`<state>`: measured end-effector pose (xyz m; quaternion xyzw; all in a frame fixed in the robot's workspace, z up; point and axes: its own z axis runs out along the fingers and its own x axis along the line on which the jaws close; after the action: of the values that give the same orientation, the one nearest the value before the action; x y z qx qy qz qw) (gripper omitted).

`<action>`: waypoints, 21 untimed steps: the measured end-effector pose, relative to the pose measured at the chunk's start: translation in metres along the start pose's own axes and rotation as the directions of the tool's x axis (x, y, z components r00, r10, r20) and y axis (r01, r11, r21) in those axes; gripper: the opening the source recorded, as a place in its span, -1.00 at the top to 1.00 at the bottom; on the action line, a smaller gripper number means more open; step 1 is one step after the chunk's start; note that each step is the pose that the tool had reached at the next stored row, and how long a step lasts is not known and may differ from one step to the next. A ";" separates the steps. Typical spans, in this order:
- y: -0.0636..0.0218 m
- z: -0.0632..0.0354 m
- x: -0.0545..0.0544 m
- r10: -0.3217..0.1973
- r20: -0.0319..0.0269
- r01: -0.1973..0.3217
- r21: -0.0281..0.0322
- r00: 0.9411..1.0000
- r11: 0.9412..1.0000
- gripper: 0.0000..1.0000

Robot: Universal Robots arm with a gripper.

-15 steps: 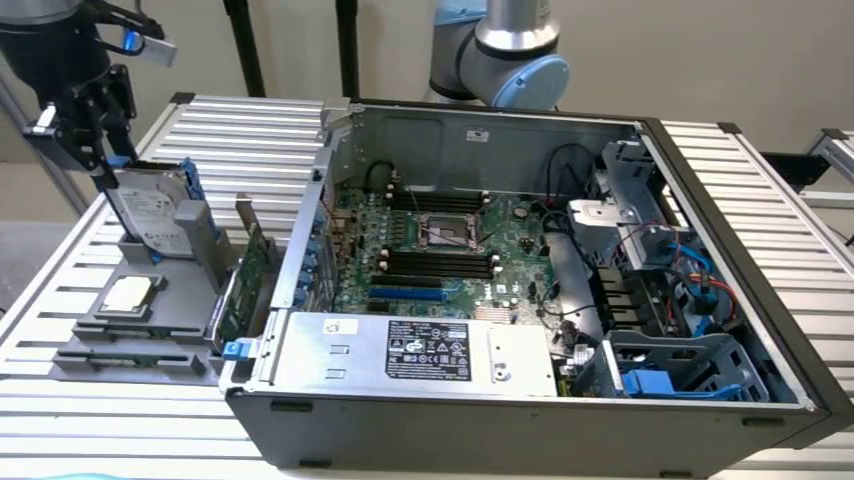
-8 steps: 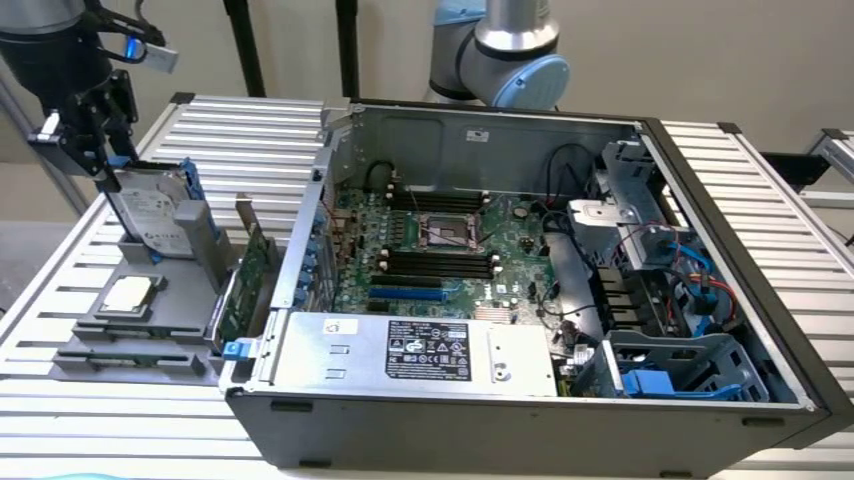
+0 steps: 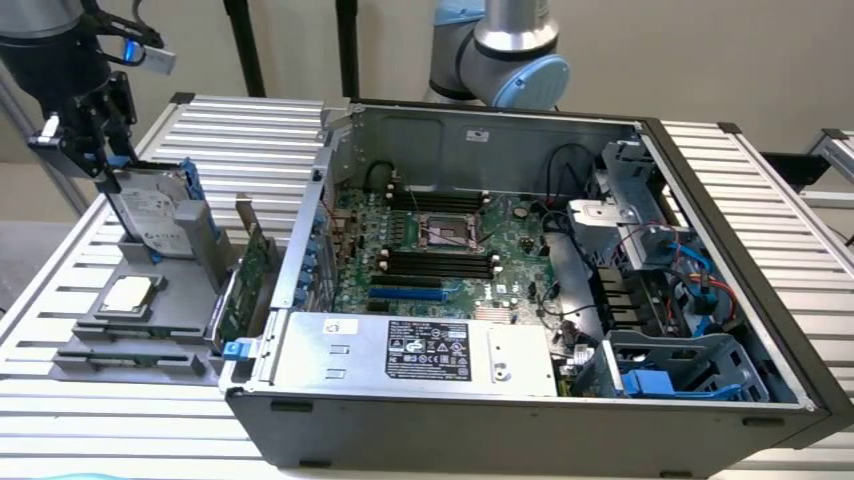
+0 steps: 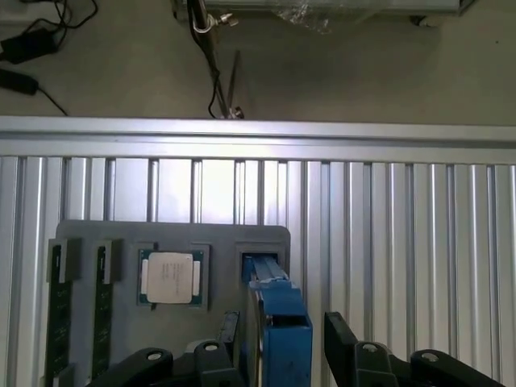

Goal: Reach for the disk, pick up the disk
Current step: 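Pick up the disk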

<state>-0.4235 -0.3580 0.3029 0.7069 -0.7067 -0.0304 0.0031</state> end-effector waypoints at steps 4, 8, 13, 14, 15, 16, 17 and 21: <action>0.0007 0.0021 0.000 0.000 0.000 0.000 0.004 1.000 1.000 -0.08; 0.0010 0.0037 0.000 -0.001 0.002 0.000 0.010 1.000 1.000 -0.04; 0.0011 0.0049 0.000 -0.001 0.004 0.000 0.013 1.000 1.000 0.23; 0.0011 0.0050 0.000 -0.001 0.005 0.001 0.013 1.000 1.000 0.23; 0.0011 0.0052 0.000 -0.001 0.005 0.001 0.013 1.000 1.000 0.23; 0.0010 0.0054 0.000 -0.001 0.005 0.001 0.013 1.000 1.000 0.23; 0.0010 0.0056 0.000 -0.001 0.005 0.001 0.013 1.000 1.000 0.23; 0.0010 0.0060 0.001 -0.001 0.006 0.001 0.014 1.000 1.000 0.33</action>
<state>-0.4248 -0.3587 0.2968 0.7071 -0.7066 -0.0277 -0.0041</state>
